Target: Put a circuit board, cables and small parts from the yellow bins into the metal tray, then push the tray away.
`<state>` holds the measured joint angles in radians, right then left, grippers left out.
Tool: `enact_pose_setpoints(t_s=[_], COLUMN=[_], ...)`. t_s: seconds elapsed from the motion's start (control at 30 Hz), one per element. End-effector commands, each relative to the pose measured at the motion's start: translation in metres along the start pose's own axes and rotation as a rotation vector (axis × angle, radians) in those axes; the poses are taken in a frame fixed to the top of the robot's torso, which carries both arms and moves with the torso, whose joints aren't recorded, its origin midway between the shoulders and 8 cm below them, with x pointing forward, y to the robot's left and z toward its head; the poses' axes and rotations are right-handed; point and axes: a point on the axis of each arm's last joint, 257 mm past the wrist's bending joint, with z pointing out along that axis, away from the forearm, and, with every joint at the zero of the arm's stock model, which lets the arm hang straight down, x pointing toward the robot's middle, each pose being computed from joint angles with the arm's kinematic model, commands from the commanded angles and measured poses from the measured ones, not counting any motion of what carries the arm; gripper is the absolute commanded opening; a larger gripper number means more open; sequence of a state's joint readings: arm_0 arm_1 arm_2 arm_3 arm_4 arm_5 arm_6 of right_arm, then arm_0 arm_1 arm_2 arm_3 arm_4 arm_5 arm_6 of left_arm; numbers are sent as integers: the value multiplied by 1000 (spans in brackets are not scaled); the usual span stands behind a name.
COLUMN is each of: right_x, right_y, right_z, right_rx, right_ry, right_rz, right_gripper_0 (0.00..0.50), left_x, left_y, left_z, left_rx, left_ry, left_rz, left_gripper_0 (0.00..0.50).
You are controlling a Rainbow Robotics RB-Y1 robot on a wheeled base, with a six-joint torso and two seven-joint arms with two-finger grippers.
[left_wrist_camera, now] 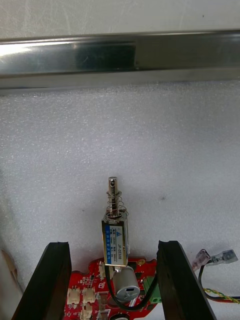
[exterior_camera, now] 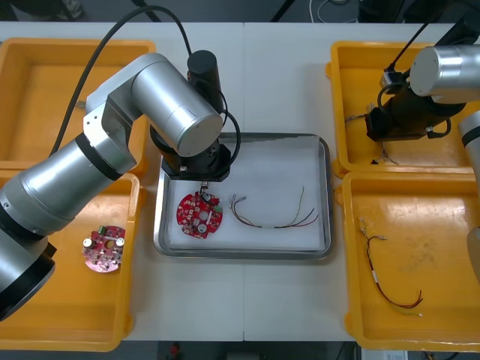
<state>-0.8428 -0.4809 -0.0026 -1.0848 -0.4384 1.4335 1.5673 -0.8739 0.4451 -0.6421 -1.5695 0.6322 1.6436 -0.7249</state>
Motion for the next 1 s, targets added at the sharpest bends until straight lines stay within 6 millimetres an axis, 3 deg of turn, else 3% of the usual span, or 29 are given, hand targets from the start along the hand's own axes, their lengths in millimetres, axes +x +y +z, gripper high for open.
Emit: enact_pose_setpoints(t_s=[0.03,0.3,0.5,0.6,0.8,1.0], right_x=[2,-1,0,1,4,-5], right_y=[-7,-14,-16,-19,-29,-17], right_z=[-26,-80,-109,-118,-136,-153], right_rx=[21,48,49,54,76,71], right_ry=[6,-9,-19,-21,-17,-71], right_rz=[-1,-32,-51,-63,-99,-193], right_gripper_0=[0,0,0,0,0,0], left_x=[-20,-31,-46,-63,-83,-100], left_y=[-27,-14,16,29,81,140], left_z=[-25,-66,-106,-122,-136,-140], left_rx=[48,59,59,70,21,-8], left_ry=[-66,-74,-73,-109,-147,-142], left_rz=[-44,-106,-203,-251,-339,-505], left_gripper_0=[500,500,500,500,500,500])
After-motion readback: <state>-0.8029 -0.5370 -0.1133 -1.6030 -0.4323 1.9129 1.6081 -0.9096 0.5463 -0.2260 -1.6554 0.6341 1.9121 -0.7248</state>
